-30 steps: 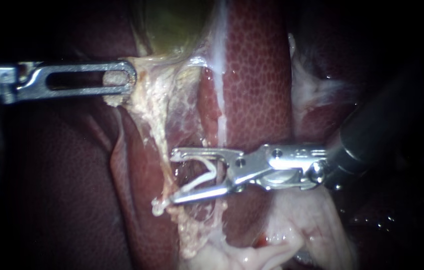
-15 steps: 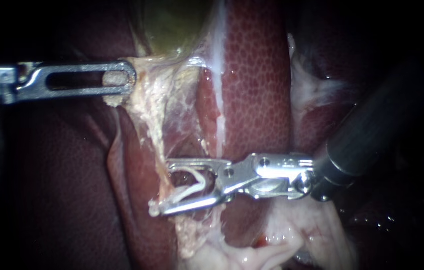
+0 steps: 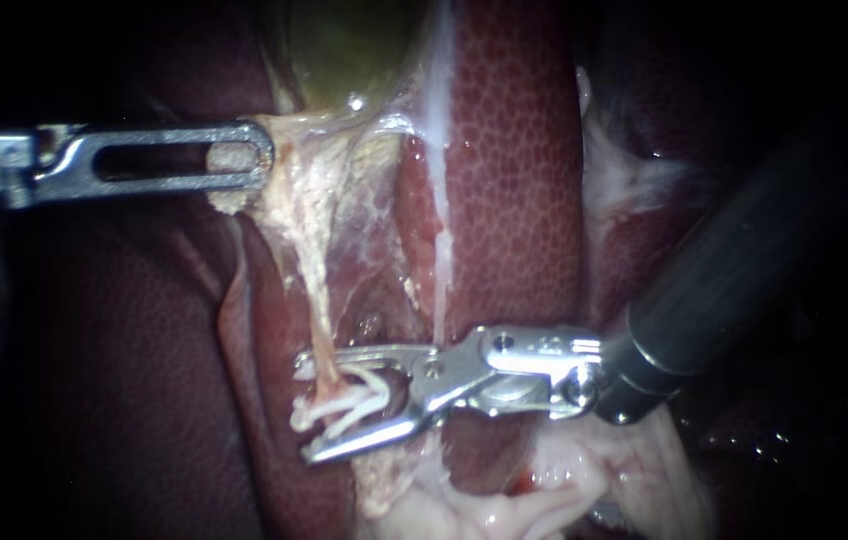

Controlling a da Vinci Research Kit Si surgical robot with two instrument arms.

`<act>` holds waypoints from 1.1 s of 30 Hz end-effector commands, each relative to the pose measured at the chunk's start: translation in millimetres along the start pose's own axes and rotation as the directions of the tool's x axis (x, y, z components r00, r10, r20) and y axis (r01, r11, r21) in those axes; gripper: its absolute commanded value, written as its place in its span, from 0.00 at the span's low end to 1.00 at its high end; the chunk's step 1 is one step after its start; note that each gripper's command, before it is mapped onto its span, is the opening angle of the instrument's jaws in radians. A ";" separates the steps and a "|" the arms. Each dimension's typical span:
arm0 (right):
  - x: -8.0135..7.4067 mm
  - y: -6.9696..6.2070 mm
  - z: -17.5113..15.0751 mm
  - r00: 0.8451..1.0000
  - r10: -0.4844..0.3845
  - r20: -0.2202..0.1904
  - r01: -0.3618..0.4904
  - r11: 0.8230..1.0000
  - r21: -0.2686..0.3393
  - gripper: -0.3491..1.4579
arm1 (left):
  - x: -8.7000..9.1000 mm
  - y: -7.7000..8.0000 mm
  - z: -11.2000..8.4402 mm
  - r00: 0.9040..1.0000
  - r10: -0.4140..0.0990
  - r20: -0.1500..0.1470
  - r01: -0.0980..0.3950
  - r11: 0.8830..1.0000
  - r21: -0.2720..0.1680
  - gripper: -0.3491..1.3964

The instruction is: Clipping second clip left tube

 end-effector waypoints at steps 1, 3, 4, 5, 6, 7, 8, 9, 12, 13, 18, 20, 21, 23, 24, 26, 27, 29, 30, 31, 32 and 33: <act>0.0 0.1 0.1 1.000 0.000 0.000 0.000 1.000 -0.001 0.52 | 0.0 0.0 0.1 1.000 0.000 0.000 0.000 1.000 0.000 0.00; 0.1 0.2 0.2 1.000 0.006 0.000 -0.006 1.000 -0.002 0.52 | 0.1 0.0 0.2 1.000 0.000 0.001 0.000 1.000 -0.001 0.00; 0.1 0.2 0.3 1.000 0.006 -0.001 -0.006 1.000 -0.003 0.52 | 0.1 0.0 0.2 1.000 0.000 0.001 0.000 1.000 -0.001 0.00; 0.1 0.2 0.3 1.000 0.006 -0.001 -0.006 1.000 -0.003 0.52 | 0.1 0.0 0.2 1.000 0.000 0.001 0.000 1.000 -0.001 0.00; 0.0 0.3 0.3 1.000 0.006 0.000 -0.006 1.000 -0.003 0.52 | 0.1 0.0 0.2 1.000 0.000 0.001 0.000 1.000 -0.001 0.00; 0.0 0.3 0.3 1.000 0.006 0.000 -0.006 1.000 -0.003 0.52 | 0.1 0.0 0.2 1.000 0.000 0.001 0.000 1.000 -0.001 0.00; 0.0 0.3 0.3 1.000 0.012 -0.001 -0.012 1.000 -0.003 0.51 | 0.1 0.0 0.2 1.000 0.000 0.001 0.000 1.000 -0.001 0.00; 0.0 0.3 0.2 1.000 0.012 -0.001 -0.012 1.000 -0.003 0.50 | 0.2 0.0 0.2 1.000 0.000 0.001 0.000 1.000 -0.001 0.00; 0.0 0.3 0.2 1.000 0.012 0.000 -0.012 1.000 0.001 0.49 | 0.2 0.0 0.2 1.000 0.000 0.001 0.000 1.000 -0.001 0.00; 0.0 0.4 0.2 1.000 0.012 0.000 -0.012 1.000 0.004 0.48 | 0.2 0.0 0.2 1.000 0.000 0.001 0.000 1.000 -0.002 0.00; 0.0 0.3 -0.1 1.000 0.028 0.002 -0.028 0.999 0.021 0.39 | 0.2 0.0 0.3 1.000 0.000 0.002 0.000 1.000 -0.002 0.00; -0.1 0.4 -0.2 1.000 0.027 0.002 -0.027 0.999 0.025 0.37 | 0.2 0.0 0.3 1.000 0.001 0.002 0.000 1.000 -0.002 0.00; -0.1 0.5 -0.3 1.000 0.027 0.002 -0.027 0.999 0.025 0.37 | 0.2 0.0 0.3 1.000 0.001 0.002 -0.001 1.000 -0.002 0.00; -0.2 0.6 -0.3 1.000 0.027 0.002 -0.027 0.999 0.025 0.35 | 0.2 0.0 0.3 1.000 0.001 0.002 -0.001 1.000 -0.002 0.00; -0.2 0.7 -0.4 1.000 0.027 0.002 -0.027 0.999 0.025 0.34 | 0.2 0.0 0.3 1.000 0.001 0.002 -0.001 1.000 -0.002 0.00; -0.3 0.8 -0.5 0.999 0.033 0.002 -0.033 0.999 0.025 0.30 | 0.2 0.0 0.3 1.000 0.001 0.002 -0.001 1.000 -0.002 0.00; -0.4 0.9 -0.6 0.999 0.033 0.003 -0.033 0.999 0.025 0.26 | 0.2 0.0 0.3 1.000 0.001 0.002 -0.001 1.000 -0.002 0.00; -0.5 0.9 -0.9 0.999 0.039 0.006 -0.039 0.999 0.027 0.10 | 0.2 0.0 0.3 1.000 0.001 0.002 -0.001 1.000 -0.002 0.00; -0.6 0.9 -1.0 0.999 0.039 0.012 -0.039 0.999 0.027 0.03 | 0.2 0.0 0.3 1.000 0.001 0.002 -0.001 1.000 -0.002 0.00; -0.6 0.9 -1.0 0.999 0.038 0.018 -0.039 0.999 0.028 0.00 | 0.2 0.0 0.3 1.000 0.001 0.002 -0.001 1.000 -0.002 0.00; -0.6 0.9 -1.1 0.999 0.039 0.030 -0.039 0.999 0.027 0.00 | 0.2 0.0 0.3 1.000 0.001 0.002 -0.001 1.000 -0.002 0.00; -0.7 0.9 -1.2 0.999 0.039 0.033 -0.040 0.999 0.027 0.00 | 0.2 0.0 0.3 1.000 0.001 0.002 -0.001 1.000 -0.002 0.00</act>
